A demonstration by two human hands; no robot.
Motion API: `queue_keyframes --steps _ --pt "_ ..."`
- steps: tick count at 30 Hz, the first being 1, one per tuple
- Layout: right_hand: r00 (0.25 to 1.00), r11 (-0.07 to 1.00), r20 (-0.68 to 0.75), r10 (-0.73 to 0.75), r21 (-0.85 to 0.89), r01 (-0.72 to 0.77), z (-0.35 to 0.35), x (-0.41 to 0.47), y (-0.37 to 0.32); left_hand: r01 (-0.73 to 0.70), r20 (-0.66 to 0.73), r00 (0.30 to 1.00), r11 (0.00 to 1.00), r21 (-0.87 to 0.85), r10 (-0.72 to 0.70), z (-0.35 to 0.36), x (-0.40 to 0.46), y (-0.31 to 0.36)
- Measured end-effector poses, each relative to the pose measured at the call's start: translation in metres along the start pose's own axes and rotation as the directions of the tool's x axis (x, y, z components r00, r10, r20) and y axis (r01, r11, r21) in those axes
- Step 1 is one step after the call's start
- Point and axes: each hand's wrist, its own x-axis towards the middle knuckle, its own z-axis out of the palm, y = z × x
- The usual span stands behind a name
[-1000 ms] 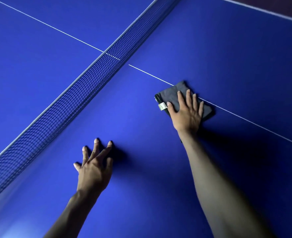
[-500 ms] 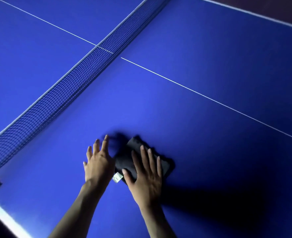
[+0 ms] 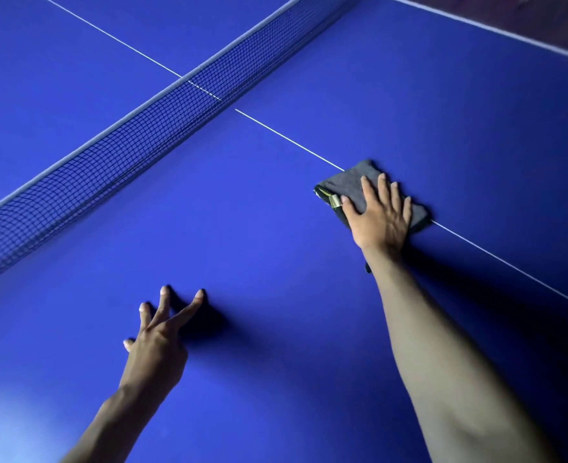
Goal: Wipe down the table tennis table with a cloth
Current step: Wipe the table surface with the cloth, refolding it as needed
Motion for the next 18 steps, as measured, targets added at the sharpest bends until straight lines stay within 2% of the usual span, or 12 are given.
queue_keyframes --steps 3,5,9,13,18 --pt "1.000 1.000 0.026 0.007 0.000 -0.007 0.000 -0.012 -0.003 -0.002 -0.019 1.000 1.000 0.007 0.002 0.000 0.000 0.000" --pt "0.999 1.000 -0.026 0.019 0.003 -0.019 -0.003 -0.042 -0.011 0.000 0.009 1.000 1.000 0.011 0.000 -0.003 0.001 0.001" --pt "0.993 1.000 -0.117 -0.017 0.021 0.020 -0.021 -0.159 -0.035 0.014 0.094 0.996 0.999 -0.038 -0.010 -0.016 0.002 0.007" --pt "0.997 0.999 -0.068 -0.039 -0.009 0.039 -0.047 -0.286 -0.055 0.061 0.163 0.985 0.994 -0.087 -0.046 -0.037 -0.009 0.022" --pt "0.990 0.991 -0.026 -0.135 -0.004 0.135 -0.061 -0.363 -0.050 0.008 0.073 0.997 0.992 -0.126 0.001 -0.032 -0.070 0.061"
